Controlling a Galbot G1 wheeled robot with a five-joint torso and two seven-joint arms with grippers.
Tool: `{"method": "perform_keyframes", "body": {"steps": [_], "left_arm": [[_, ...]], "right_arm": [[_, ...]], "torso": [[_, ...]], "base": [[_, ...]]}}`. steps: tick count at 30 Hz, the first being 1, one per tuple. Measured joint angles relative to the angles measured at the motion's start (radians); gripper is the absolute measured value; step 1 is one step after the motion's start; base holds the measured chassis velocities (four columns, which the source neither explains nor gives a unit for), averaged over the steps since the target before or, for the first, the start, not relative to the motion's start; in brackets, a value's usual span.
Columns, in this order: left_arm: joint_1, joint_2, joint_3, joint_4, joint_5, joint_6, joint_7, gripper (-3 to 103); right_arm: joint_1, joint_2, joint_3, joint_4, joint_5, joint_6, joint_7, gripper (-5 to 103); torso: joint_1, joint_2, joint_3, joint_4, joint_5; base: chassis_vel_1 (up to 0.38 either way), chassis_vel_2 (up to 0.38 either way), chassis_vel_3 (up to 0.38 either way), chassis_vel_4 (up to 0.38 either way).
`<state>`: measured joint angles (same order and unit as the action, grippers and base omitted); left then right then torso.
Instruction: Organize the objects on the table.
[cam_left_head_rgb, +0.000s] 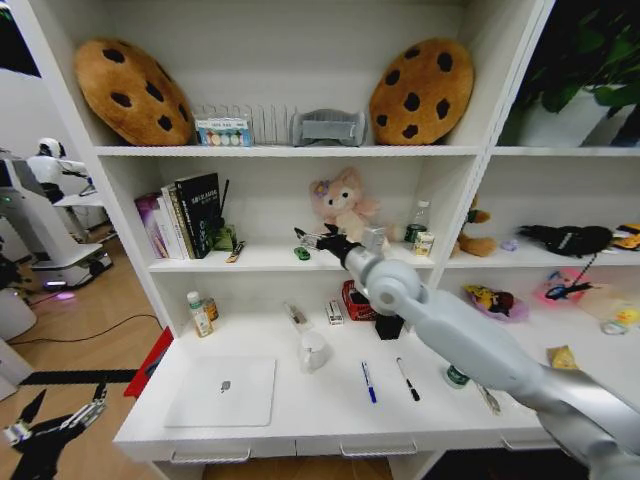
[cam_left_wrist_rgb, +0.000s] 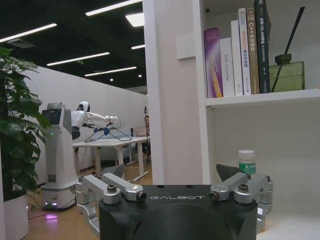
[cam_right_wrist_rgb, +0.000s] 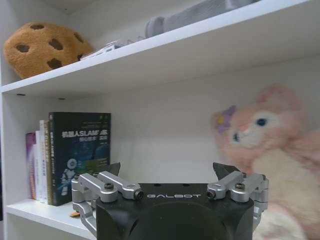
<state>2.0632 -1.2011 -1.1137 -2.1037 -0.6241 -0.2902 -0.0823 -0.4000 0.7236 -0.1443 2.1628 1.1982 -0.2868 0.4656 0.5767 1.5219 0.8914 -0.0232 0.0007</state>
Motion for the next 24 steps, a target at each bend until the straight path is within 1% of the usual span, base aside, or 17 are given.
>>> {"method": "perform_keyframes", "body": {"steps": [2, 3, 4, 5, 6, 7, 8, 9, 10, 12, 13, 14, 17, 18, 20, 21, 24], "left_arm": [[0.000, 0.000, 0.000, 0.000, 0.000, 0.000, 0.000, 100], [0.000, 0.000, 0.000, 0.000, 0.000, 0.000, 0.000, 100], [0.000, 0.000, 0.000, 0.000, 0.000, 0.000, 0.000, 100], [0.000, 0.000, 0.000, 0.000, 0.000, 0.000, 0.000, 100], [0.000, 0.000, 0.000, 0.000, 0.000, 0.000, 0.000, 100], [0.000, 0.000, 0.000, 0.000, 0.000, 0.000, 0.000, 100], [0.000, 0.000, 0.000, 0.000, 0.000, 0.000, 0.000, 100], [0.000, 0.000, 0.000, 0.000, 0.000, 0.000, 0.001, 100], [0.000, 0.000, 0.000, 0.000, 0.000, 0.000, 0.001, 100], [0.000, 0.000, 0.000, 0.000, 0.000, 0.000, 0.000, 100], [0.000, 0.000, 0.000, 0.000, 0.000, 0.000, 0.000, 100], [0.000, 0.000, 0.000, 0.000, 0.000, 0.000, 0.000, 100], [0.000, 0.000, 0.000, 0.000, 0.000, 0.000, 0.000, 100], [0.000, 0.000, 0.000, 0.000, 0.000, 0.000, 0.000, 100], [0.000, 0.000, 0.000, 0.000, 0.000, 0.000, 0.000, 100], [0.000, 0.000, 0.000, 0.000, 0.000, 0.000, 0.000, 100], [0.000, 0.000, 0.000, 0.000, 0.000, 0.000, 0.000, 100]], "right_arm": [[-0.148, -0.063, 0.130, 0.063, -0.059, 0.020, -0.024, 100], [-0.148, -0.063, 0.130, 0.063, -0.059, 0.020, -0.024, 100], [-0.253, -0.086, 0.210, 0.097, -0.098, 0.031, -0.037, 100], [-0.330, -0.092, 0.269, 0.116, -0.124, 0.037, -0.041, 100], [-0.462, -0.088, 0.363, 0.144, -0.156, 0.046, -0.046, 100], [-0.462, -0.088, 0.363, 0.144, -0.156, 0.046, -0.046, 100], [-0.556, -0.073, 0.431, 0.160, -0.177, 0.051, -0.050, 100], [-0.689, -0.044, 0.526, 0.178, -0.211, 0.059, -0.059, 100], [-0.689, -0.044, 0.526, 0.178, -0.211, 0.059, -0.059, 100], [-0.889, 0.016, 0.636, 0.187, -0.280, 0.084, -0.081, 100], [-0.970, 0.046, 0.678, 0.188, -0.307, 0.093, -0.093, 100], [-0.970, 0.046, 0.678, 0.188, -0.307, 0.093, -0.093, 100], [-1.142, 0.119, 0.751, 0.192, -0.373, 0.124, -0.117, 100], [-1.142, 0.119, 0.751, 0.192, -0.373, 0.124, -0.117, 100], [-1.212, 0.159, 0.758, 0.188, -0.393, 0.125, -0.111, 100], [-1.212, 0.159, 0.758, 0.188, -0.393, 0.125, -0.111, 100], [-1.230, 0.181, 0.731, 0.170, -0.408, 0.072, -0.068, 100]], "torso": [[0.000, 0.000, 0.000, -0.0001, -0.0006], [0.000, 0.000, 0.000, -0.0001, -0.0006], [0.000, 0.000, 0.000, -0.0004, -0.0006], [0.000, 0.000, 0.000, 0.0000, -0.0004], [0.000, 0.000, 0.000, 0.0000, -0.0005], [0.000, 0.000, 0.000, 0.0000, -0.0005], [0.000, 0.000, 0.000, 0.0002, -0.0004], [0.000, 0.000, 0.000, 0.0003, -0.0004], [0.000, 0.000, 0.000, 0.0003, -0.0004], [0.000, 0.000, 0.000, 0.0001, -0.0007], [0.000, 0.000, 0.000, -0.0001, 0.0000], [0.000, 0.000, 0.000, -0.0001, 0.0000], [0.000, 0.000, 0.000, 0.0000, -0.0010], [0.000, 0.000, 0.000, 0.0000, -0.0010], [0.000, 0.000, 0.000, 0.0001, -0.0008], [0.000, 0.000, 0.000, 0.0001, -0.0008], [0.000, 0.000, 0.000, 0.0002, -0.0008]], "base": [[0.000, 0.000, 0.000, 0.000], [0.000, 0.000, 0.000, 0.000], [0.000, 0.000, 0.000, 0.000], [0.000, 0.000, 0.000, 0.000], [0.000, 0.000, 0.000, 0.000], [0.000, 0.000, 0.000, 0.000], [0.000, 0.000, 0.000, 0.000], [0.000, 0.000, 0.000, 0.000], [0.000, 0.000, 0.000, 0.000], [0.000, 0.000, 0.000, 0.000], [0.000, 0.000, 0.000, 0.000], [0.000, 0.000, 0.000, 0.000], [0.000, 0.000, 0.000, 0.000], [0.000, 0.000, 0.000, 0.000], [0.000, 0.000, 0.000, 0.000], [0.000, 0.000, 0.000, 0.000], [0.000, 0.000, 0.000, 0.000]]}}
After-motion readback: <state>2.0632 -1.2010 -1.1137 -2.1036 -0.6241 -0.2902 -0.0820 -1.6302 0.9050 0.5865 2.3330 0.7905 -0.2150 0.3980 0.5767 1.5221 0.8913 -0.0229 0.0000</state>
